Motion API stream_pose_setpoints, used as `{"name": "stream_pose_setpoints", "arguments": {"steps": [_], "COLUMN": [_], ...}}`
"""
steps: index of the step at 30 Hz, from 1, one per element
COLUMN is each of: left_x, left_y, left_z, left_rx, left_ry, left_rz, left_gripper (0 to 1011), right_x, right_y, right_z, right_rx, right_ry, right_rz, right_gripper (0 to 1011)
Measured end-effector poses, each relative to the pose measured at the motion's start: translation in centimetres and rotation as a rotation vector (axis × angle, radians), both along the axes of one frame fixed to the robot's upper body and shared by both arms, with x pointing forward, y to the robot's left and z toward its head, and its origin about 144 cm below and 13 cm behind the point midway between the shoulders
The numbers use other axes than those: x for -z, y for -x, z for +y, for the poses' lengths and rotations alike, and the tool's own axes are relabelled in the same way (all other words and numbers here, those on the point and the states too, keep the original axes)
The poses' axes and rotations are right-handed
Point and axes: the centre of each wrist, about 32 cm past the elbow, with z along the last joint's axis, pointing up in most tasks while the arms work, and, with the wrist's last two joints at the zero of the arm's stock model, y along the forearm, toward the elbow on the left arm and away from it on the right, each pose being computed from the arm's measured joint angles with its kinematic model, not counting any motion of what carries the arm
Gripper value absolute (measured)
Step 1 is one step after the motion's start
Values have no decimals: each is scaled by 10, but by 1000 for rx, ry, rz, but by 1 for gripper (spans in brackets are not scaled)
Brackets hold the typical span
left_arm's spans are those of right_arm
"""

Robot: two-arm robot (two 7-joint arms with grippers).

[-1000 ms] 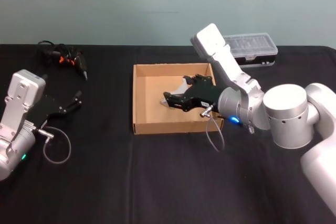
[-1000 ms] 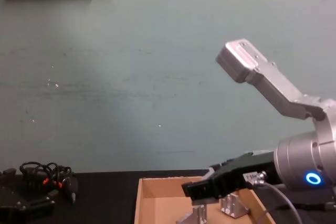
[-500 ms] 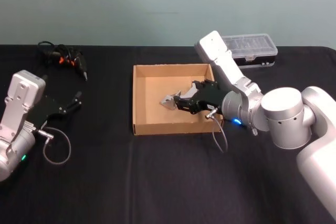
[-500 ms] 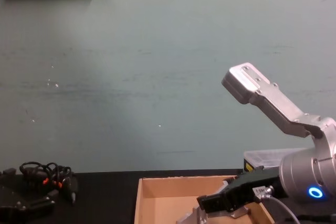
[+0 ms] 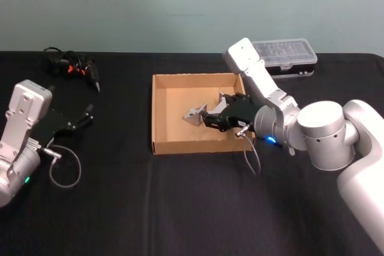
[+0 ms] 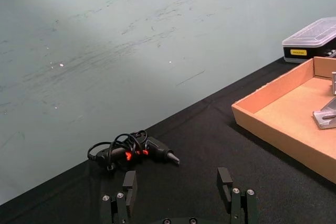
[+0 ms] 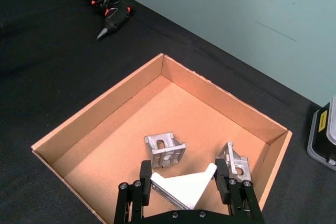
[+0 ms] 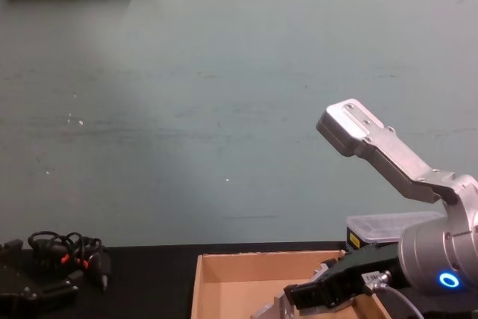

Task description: Use one hand to pick up the angle iron from the table and place it into the box.

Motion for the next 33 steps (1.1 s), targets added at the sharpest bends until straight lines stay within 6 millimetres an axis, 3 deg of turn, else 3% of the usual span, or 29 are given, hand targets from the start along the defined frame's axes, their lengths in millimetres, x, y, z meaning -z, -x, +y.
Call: {"name": "stream_pose_setpoints", "arguments": {"steps": [4,12,33], "left_x": [0,0,0], "left_y": [0,0,0], "left_z": [0,0,0], "left_rx": [0,0,0], "left_ry": [0,0,0], "left_rz": [0,0,0], "left_gripper": [1000,1000,1000], "right_x": [0,-1,-1], "right_y": [0,0,1], "right_z": [0,0,0], "right_rx": [-1,-2,-2], "right_ry": [0,-1,-3], "right_rz": [-1,-1,-1], "right_gripper": [786,997,1004]}}
